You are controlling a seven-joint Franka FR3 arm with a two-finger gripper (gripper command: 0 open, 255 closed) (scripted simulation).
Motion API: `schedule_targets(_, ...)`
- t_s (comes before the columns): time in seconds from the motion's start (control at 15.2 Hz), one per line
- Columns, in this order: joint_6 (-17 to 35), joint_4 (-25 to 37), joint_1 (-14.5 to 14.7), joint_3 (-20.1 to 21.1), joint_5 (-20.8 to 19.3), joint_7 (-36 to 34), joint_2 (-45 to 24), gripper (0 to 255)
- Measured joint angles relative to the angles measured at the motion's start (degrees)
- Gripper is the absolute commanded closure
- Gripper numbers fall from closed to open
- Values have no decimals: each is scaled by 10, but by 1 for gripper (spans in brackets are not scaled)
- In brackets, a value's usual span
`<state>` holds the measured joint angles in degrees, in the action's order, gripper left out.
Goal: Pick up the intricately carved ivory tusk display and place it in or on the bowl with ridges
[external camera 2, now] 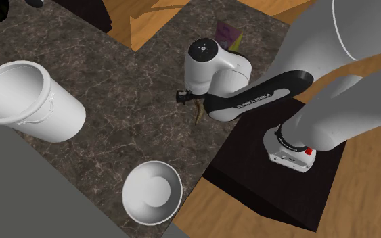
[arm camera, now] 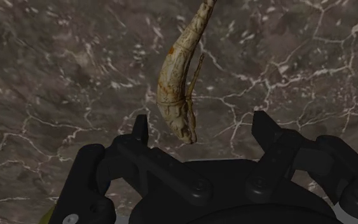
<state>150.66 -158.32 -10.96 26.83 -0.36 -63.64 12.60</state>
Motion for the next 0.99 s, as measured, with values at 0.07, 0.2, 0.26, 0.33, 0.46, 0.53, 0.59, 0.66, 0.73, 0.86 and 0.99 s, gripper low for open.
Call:
schedule_targets(0.07, 9, 2, -5, 3, -9, -7, -12, 0)
schedule_targets(0.2, 30, -2, -14, 8, -27, -20, -31, 0)
schedule_targets(0.26, 34, -1, -17, 9, -31, -23, -35, 0)
schedule_targets(0.33, 36, -1, -18, 10, -34, -25, -38, 0)
schedule_targets(0.46, 37, -1, -19, 10, -36, -26, -39, 0)
schedule_targets(0.53, 38, -1, -19, 10, -36, -26, -39, 0)
schedule_targets(0.59, 38, -1, -19, 10, -36, -26, -40, 0)
schedule_targets(0.66, 38, -1, -19, 10, -36, -26, -40, 255)
schedule_targets(0.73, 38, -1, -19, 10, -36, -26, -40, 255)
schedule_targets(0.86, 36, 0, -19, 10, -36, -26, -37, 255)
schedule_targets(0.99, 35, 0, -20, 9, -37, -26, -36, 255)
